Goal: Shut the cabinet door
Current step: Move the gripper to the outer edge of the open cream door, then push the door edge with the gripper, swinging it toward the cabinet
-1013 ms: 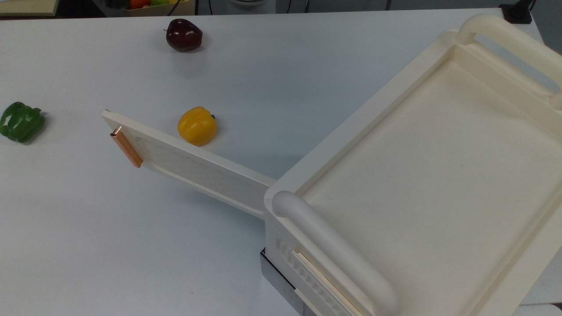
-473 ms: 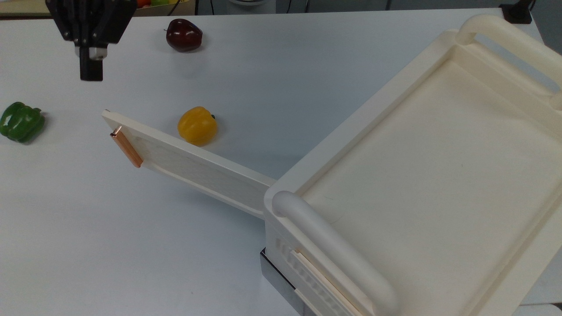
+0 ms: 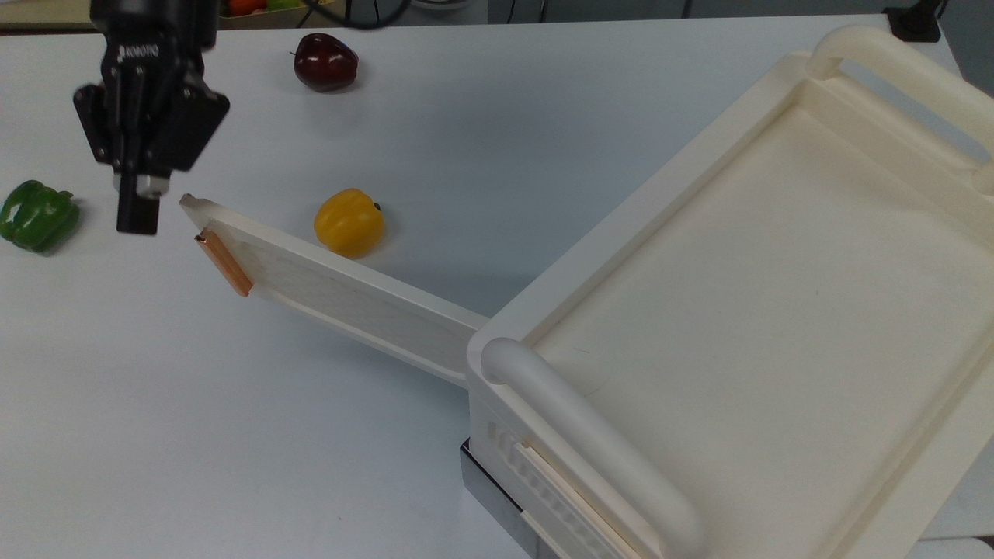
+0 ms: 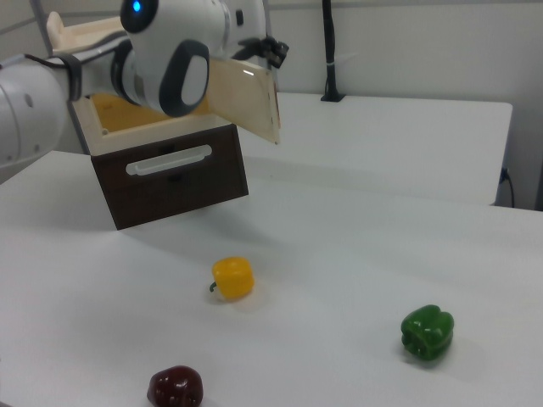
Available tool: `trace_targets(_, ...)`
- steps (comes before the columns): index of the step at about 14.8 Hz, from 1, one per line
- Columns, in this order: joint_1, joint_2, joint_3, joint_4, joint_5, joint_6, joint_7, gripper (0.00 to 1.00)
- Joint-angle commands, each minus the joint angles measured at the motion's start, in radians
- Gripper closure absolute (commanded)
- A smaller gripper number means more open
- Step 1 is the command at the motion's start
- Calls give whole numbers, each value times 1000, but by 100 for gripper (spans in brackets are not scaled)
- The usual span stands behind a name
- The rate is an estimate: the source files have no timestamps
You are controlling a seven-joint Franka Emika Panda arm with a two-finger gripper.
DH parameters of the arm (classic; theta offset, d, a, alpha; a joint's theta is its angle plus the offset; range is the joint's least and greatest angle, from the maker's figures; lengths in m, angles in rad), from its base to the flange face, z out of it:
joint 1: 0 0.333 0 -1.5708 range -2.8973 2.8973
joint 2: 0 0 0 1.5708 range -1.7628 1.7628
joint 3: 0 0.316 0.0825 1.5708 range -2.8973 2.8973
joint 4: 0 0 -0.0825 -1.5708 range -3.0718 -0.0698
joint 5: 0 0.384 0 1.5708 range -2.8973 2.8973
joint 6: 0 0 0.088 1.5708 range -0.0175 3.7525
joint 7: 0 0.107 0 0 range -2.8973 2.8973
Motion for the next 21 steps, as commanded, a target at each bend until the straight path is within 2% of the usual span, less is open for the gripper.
trace_targets(1, 15, 28, -3, 26, 4, 7, 19, 100)
trace_targets(3, 13, 7, -1, 19, 11, -62, 19, 100)
trace_targets(6, 7, -24, -6, 31, 52, -327, 12, 100)
trace_targets(10, -19, -82, -8, 32, 266, -620, -99, 100)
trace_targets(13, -30, -101, -8, 59, 331, -821, -117, 100)
trace_targets(16, -19, -101, -6, 59, 385, -890, -114, 100)
trace_targets(21, -9, -101, 0, 59, 490, -906, -61, 100)
